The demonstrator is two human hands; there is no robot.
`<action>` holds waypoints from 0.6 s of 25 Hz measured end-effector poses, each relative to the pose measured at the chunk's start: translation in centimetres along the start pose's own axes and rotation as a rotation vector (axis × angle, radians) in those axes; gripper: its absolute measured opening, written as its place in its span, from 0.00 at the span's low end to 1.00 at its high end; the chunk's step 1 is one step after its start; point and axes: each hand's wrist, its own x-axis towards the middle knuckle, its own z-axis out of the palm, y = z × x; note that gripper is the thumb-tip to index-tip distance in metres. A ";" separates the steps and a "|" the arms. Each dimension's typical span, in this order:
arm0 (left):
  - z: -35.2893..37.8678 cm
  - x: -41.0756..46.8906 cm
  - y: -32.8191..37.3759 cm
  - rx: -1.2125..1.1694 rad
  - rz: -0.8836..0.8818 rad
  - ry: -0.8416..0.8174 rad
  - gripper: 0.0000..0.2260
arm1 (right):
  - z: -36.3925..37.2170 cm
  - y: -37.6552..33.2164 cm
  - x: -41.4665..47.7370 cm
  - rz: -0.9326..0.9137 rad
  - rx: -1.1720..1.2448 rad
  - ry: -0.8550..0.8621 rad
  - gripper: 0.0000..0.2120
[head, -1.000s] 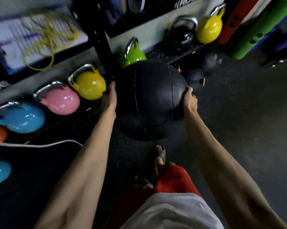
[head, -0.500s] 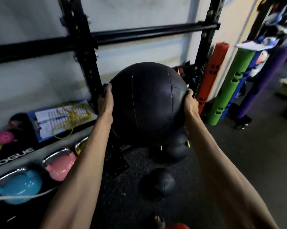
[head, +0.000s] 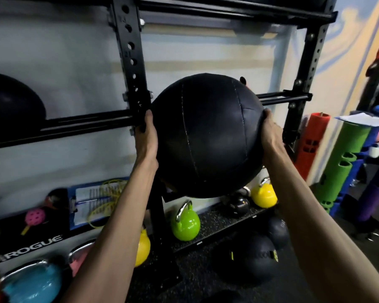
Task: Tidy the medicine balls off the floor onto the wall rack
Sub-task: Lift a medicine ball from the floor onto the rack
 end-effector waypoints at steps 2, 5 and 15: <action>1.4 0.1 2.0 -0.009 0.054 0.037 0.48 | 0.7 -1.5 2.9 -0.023 0.050 -0.094 0.39; 4.2 0.2 4.3 -0.006 0.157 0.138 0.41 | 2.0 -3.2 8.1 -0.065 0.149 -0.200 0.42; 13.9 2.3 9.1 -0.034 0.419 0.401 0.31 | 6.0 -9.8 21.7 -0.158 0.321 -0.493 0.36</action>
